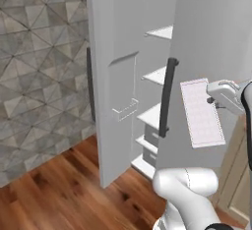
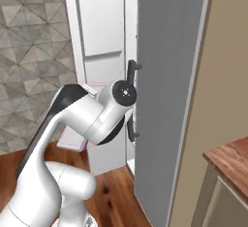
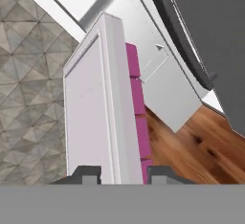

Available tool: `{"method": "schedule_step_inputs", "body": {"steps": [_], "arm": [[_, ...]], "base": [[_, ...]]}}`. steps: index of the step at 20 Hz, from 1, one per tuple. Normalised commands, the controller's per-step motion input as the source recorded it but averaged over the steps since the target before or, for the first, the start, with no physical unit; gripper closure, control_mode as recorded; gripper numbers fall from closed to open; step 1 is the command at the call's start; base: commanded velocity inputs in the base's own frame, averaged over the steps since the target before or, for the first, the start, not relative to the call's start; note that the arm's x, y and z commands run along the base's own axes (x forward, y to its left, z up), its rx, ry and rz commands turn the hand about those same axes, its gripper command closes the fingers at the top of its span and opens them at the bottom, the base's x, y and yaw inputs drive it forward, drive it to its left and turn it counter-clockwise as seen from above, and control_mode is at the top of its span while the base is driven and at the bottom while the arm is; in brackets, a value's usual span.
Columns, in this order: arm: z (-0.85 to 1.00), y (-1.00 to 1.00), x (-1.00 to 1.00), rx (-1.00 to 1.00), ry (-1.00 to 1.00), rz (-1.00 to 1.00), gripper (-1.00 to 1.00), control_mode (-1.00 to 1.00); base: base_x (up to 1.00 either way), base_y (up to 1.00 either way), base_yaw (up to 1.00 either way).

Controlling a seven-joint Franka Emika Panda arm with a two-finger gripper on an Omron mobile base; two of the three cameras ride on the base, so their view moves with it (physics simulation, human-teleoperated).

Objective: The ice cube tray has been filled with water. Take the tray and place it in the freezer to make ice. Close the freezer door after placing the tray.

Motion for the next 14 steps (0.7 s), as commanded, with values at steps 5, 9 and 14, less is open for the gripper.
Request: {"method": "schedule_step_inputs", "body": {"steps": [5, 9, 14], "arm": [[0.00, 0.00, 0.00, 0.00, 0.00, 0.00, 1.00, 1.00], [0.00, 0.00, 0.00, 0.00, 0.00, 0.00, 1.00, 1.00], [0.00, 0.00, 0.00, 0.00, 0.00, 0.00, 1.00, 1.00]], "base": [[0.80, 0.05, -0.20], [0.75, 0.04, -0.21], [0.73, 0.03, -0.21]]}}
